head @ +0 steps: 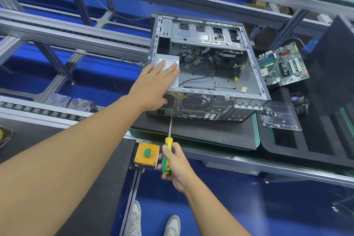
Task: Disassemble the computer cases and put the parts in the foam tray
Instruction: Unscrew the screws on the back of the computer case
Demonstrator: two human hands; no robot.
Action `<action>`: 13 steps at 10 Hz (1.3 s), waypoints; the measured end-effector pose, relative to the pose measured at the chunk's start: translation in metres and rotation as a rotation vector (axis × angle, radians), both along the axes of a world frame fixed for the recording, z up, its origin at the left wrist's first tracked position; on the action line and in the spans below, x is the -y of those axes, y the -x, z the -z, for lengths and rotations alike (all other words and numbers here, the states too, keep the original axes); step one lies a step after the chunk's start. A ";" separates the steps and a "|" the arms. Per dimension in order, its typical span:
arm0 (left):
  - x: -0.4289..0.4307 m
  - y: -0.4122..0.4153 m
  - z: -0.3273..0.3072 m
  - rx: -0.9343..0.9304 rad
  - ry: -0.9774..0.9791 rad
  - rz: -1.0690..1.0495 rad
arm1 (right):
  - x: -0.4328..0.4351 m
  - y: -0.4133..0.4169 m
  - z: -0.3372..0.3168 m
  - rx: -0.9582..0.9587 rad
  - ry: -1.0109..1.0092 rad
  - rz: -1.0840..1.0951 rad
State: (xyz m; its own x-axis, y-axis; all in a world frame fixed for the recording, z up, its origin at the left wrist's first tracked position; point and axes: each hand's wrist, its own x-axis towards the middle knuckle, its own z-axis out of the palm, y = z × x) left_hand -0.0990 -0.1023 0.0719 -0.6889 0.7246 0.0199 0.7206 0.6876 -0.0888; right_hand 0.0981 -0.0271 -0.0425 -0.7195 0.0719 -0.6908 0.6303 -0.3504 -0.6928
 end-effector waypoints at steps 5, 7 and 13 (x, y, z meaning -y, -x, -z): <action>0.000 0.001 0.001 -0.018 0.001 0.009 | 0.002 -0.001 0.007 0.005 -0.233 0.130; 0.000 0.001 0.002 -0.026 0.006 0.010 | -0.011 0.007 -0.009 0.139 0.223 0.088; 0.000 0.001 0.001 -0.024 -0.001 0.005 | -0.010 0.002 -0.009 0.078 0.251 0.115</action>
